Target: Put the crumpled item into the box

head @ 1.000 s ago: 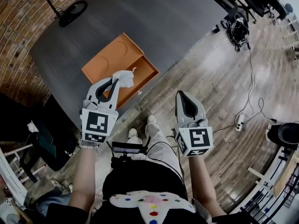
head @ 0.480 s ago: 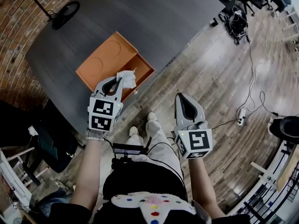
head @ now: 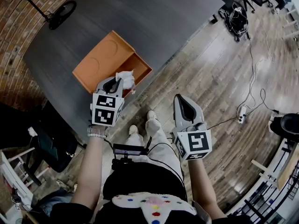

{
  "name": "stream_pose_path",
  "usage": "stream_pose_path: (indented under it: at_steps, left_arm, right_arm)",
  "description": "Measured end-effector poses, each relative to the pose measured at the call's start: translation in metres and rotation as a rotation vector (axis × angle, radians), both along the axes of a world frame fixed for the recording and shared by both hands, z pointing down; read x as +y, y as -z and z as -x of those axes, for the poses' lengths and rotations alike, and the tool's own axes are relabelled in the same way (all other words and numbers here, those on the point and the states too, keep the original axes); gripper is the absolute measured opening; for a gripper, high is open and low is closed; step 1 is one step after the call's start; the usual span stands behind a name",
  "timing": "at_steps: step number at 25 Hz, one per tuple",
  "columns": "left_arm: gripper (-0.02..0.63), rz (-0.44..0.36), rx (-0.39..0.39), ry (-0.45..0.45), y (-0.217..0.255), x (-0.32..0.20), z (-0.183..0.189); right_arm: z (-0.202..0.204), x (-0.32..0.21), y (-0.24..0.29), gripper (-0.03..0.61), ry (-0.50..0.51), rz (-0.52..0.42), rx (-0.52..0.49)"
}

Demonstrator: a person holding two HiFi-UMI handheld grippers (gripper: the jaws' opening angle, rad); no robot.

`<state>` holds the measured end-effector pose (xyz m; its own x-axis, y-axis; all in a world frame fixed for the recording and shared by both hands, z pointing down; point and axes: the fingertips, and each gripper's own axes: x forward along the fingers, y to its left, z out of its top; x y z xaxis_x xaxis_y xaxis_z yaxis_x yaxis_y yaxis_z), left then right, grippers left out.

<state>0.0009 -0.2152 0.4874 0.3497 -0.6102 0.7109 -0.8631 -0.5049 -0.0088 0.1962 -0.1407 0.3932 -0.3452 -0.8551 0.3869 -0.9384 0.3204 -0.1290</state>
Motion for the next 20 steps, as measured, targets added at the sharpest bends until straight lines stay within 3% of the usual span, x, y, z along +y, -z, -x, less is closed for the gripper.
stream_pose_path:
  at_steps: [9, 20]
  left_arm:
    - [0.165, 0.033, -0.002, 0.011, -0.004, 0.003, 0.000]
    - [0.189, -0.041, 0.027, 0.031, 0.028, 0.014, 0.010]
  right_arm:
    - [0.001, -0.001, -0.006, 0.009, 0.016, 0.017, 0.010]
    - [0.014, -0.005, 0.006, 0.009, 0.053, -0.011, 0.005]
